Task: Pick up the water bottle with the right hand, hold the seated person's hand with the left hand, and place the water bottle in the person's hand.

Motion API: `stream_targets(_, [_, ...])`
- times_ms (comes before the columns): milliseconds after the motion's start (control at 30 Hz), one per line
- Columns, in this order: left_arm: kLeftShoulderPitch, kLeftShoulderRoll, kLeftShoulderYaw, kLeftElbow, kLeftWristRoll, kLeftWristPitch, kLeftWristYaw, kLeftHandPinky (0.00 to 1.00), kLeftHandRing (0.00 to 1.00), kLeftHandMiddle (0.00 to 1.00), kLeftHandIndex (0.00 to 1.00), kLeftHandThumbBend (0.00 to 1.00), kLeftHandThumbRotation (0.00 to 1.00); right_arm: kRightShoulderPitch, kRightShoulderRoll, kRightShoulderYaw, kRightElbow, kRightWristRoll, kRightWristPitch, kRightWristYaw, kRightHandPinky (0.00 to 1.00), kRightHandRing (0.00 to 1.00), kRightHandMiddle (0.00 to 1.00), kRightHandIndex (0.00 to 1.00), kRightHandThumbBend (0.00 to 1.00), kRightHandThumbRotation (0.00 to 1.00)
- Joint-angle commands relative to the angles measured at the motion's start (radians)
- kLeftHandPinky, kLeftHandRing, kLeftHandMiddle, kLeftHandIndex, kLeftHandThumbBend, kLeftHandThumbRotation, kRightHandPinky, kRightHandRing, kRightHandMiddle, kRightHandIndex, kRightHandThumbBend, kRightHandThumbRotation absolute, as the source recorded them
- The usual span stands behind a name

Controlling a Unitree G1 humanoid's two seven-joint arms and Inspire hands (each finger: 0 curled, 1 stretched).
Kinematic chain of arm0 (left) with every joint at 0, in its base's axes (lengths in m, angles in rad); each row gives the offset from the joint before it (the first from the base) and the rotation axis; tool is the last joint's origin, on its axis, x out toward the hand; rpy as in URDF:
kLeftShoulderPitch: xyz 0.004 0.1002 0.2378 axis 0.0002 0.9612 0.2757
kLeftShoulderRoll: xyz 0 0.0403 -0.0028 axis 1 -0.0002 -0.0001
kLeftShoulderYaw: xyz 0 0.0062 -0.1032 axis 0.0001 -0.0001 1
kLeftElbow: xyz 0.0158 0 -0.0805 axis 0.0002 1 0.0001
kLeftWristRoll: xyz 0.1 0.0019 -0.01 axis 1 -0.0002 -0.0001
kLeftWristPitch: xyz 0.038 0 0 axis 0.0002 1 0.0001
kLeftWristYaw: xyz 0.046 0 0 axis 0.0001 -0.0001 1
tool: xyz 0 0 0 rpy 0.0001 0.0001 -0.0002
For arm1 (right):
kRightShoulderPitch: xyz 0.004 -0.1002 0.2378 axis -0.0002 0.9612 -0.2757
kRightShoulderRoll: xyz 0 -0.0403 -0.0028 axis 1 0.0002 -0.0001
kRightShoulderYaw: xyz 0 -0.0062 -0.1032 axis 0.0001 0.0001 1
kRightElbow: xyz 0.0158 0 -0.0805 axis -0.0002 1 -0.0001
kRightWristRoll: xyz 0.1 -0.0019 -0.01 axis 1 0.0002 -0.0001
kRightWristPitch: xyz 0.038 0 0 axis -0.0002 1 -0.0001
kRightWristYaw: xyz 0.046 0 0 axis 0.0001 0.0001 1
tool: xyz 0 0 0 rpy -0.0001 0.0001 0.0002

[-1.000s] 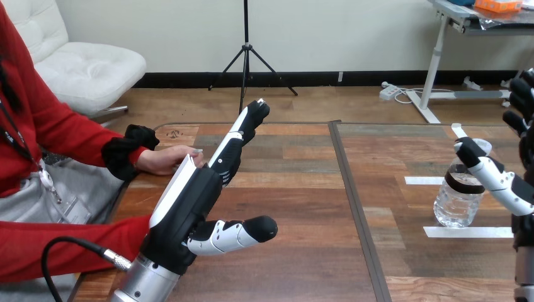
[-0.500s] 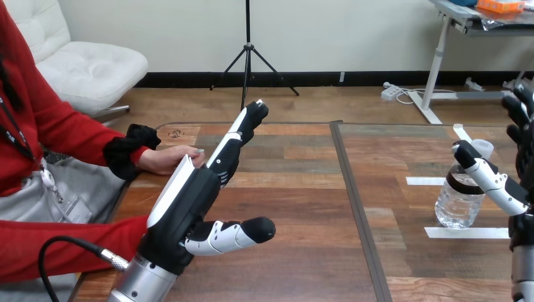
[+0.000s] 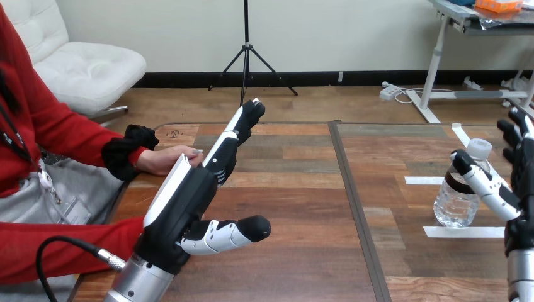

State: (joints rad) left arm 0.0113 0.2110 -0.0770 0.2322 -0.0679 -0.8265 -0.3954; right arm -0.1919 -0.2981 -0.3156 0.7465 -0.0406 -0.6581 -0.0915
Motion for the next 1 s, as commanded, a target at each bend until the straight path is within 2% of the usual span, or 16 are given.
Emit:
stream_targets(0, [-0.031,0.013,0.011,-0.007,-0.01,-0.017,-0.002,1.0,1.0,1.0,1.0,1.0,0.76,-0.118,-0.04,0.015,0.104,-0.015,-0.029,-0.02,0.93,0.95,0.92,0.95,1.0,0.51])
stream_targets(167, [-0.029,0.019,0.012,-0.012,-0.012,-0.012,-0.003,1.0,1.0,1.0,1.0,1.0,0.76,-0.149,-0.057,0.031,0.184,-0.041,-0.029,-0.049,0.92,0.95,0.91,0.96,1.0,0.53])
stream_targets(367, [-0.026,0.029,0.01,-0.019,-0.035,0.002,-0.019,1.0,1.0,1.0,1.0,1.0,0.75,-0.184,-0.056,0.032,0.264,-0.02,-0.031,-0.04,0.91,0.94,0.91,0.96,1.0,0.52])
stream_targets(500, [-0.026,0.033,0.014,-0.018,-0.037,-0.003,-0.022,1.0,1.0,1.0,1.0,1.0,0.74,-0.203,-0.066,0.042,0.311,-0.032,-0.026,-0.053,0.91,0.94,0.91,0.96,1.0,0.52])
stream_targets(967, [-0.018,0.043,0.018,-0.032,-0.073,0.009,-0.042,1.0,1.0,1.0,1.0,1.0,0.73,-0.246,-0.081,0.061,0.402,-0.036,-0.005,-0.061,0.9,0.93,0.91,0.96,1.0,0.55])
